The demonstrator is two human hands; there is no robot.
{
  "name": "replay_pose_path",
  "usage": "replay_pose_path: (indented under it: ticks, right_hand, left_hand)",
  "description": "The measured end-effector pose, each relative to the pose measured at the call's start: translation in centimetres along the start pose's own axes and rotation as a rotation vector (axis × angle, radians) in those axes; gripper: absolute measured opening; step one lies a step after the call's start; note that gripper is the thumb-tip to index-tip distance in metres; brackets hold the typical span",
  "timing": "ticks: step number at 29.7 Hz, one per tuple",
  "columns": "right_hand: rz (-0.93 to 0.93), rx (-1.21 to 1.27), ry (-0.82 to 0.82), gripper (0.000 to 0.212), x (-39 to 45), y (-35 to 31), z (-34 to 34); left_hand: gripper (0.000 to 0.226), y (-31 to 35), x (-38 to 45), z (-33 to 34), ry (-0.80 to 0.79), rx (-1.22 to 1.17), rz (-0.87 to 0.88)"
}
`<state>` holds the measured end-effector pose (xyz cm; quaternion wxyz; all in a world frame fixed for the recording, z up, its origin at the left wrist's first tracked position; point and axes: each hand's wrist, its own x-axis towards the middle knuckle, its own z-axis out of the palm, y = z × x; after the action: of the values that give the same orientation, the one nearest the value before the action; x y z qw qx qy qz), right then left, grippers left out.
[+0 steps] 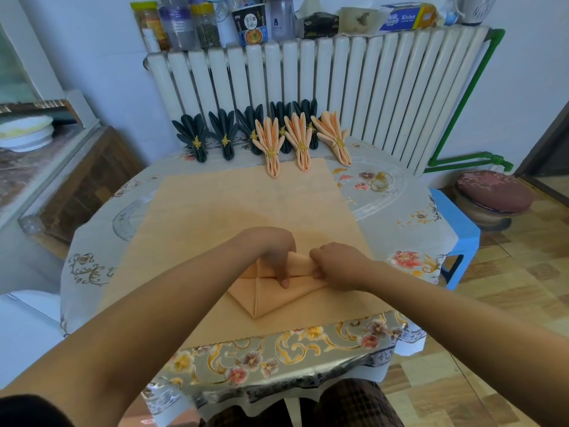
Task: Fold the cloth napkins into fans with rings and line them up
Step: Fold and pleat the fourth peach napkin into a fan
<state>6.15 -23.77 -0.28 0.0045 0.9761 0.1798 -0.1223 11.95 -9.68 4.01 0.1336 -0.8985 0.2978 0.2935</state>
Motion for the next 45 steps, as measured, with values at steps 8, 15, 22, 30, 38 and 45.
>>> replay_pose_path:
  ticks: [8,15,22,30,38,45]
  right_hand:
    - [0.073,0.060,0.444,0.017,-0.5,0.7,-1.0]
    - [-0.090,0.107,0.604,0.009,-1.3,0.2,1.7]
    - [-0.034,0.459,0.270,0.016,-2.9,-0.3,1.9]
    - [0.073,0.569,0.154,0.018,-2.6,0.0,0.6]
    - [0.072,0.672,0.318,0.009,-4.1,-0.6,2.3]
    - [0.131,0.604,0.392,0.012,-3.3,-2.0,2.8]
  left_hand:
    - [0.029,0.0,-3.4,-2.6,0.384,0.272,-0.110]
    - [0.018,1.9,-5.1,0.1,0.472,0.514,-0.095]
    - [0.043,1.7,-5.3,2.8,0.208,0.263,-0.087]
    - [0.050,-2.8,-5.8,1.5,0.040,-0.108,-0.047]
    - [0.050,-3.6,-6.1,5.4,0.250,-0.492,-0.218]
    - [0.067,-2.5,-5.8,8.5,0.385,-0.475,-0.382]
